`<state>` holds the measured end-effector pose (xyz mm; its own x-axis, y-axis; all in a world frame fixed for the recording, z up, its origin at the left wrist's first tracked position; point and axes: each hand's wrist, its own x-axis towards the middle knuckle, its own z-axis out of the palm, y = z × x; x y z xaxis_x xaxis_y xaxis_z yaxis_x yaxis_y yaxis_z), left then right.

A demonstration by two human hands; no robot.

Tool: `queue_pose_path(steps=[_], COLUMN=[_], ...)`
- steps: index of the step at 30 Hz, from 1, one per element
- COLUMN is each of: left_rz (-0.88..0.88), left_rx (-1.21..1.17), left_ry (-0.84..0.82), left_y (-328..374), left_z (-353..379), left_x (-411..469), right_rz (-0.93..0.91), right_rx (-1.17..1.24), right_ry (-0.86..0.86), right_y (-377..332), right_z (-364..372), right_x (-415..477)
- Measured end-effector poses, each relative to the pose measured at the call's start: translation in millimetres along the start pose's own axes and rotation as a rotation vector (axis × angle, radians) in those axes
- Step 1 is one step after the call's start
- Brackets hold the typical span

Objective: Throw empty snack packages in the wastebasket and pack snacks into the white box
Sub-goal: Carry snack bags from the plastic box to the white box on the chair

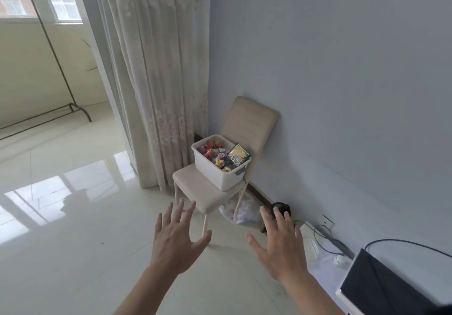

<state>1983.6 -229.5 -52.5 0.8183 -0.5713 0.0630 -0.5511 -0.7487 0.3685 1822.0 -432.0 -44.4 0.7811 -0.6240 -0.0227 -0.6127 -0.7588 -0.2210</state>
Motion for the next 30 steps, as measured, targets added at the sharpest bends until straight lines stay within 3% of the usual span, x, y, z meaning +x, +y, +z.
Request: queue_pose_path(steps=[13, 30], left_rz=[-0.009, -0.157], left_rx=[0.033, 0.022], left_ry=[-0.094, -0.081], left_y=[0.6, 69.1], left_z=[50.0, 112.1], left_x=[146.6, 376.6], right_rz=[-0.005, -0.054], right_rx=[0.064, 0.068], right_ry=[-0.077, -0.153], right_y=[1.5, 74.3], right_z=[34.8, 40.7], right_x=[168.6, 425.2])
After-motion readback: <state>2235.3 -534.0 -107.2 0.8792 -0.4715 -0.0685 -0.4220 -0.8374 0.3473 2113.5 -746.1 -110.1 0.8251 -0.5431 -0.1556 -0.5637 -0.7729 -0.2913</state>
